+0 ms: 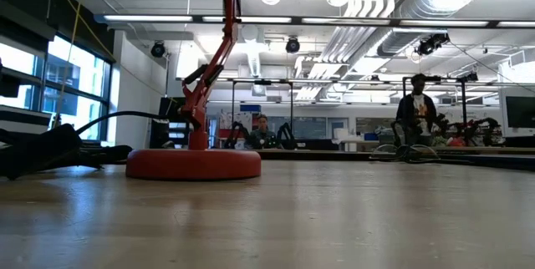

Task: Screw lightbulb
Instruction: Insert the lightbulb on the lamp

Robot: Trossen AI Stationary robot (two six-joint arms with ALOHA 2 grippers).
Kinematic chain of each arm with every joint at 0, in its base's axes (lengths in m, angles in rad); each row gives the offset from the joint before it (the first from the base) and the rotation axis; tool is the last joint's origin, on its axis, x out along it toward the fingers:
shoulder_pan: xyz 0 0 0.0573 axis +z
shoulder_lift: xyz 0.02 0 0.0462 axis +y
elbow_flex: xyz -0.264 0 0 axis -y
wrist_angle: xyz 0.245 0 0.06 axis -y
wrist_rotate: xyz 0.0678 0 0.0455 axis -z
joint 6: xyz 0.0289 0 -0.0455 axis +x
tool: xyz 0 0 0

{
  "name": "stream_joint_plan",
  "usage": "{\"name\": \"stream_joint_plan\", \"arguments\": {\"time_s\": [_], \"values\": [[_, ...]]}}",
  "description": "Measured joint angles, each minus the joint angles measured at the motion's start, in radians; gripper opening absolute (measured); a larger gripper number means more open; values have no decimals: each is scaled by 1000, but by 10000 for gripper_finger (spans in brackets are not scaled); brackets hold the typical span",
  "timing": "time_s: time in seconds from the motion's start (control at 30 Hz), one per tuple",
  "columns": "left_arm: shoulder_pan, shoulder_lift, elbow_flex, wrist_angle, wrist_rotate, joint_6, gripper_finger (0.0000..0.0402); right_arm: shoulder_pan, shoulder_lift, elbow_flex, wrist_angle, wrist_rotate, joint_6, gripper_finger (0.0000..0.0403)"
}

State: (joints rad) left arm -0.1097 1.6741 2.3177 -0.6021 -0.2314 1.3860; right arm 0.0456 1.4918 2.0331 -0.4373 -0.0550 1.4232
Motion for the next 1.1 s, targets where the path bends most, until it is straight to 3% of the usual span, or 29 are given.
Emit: {"name": "stream_joint_plan", "arguments": {"time_s": [0.3, 0.63, 1.1], "values": [[-3, -3, 0, 3, -1, 22, 128, 0, 0, 0, 0, -28, -57, 394], [-18, -4, 0, -4, 12, 5, 128, 0, 0, 0, -42, 5, 39, 394], [-15, -4, 0, 2, 11, 3, 128, 1, 1, 0, 5, 31, -9, 394]]}}
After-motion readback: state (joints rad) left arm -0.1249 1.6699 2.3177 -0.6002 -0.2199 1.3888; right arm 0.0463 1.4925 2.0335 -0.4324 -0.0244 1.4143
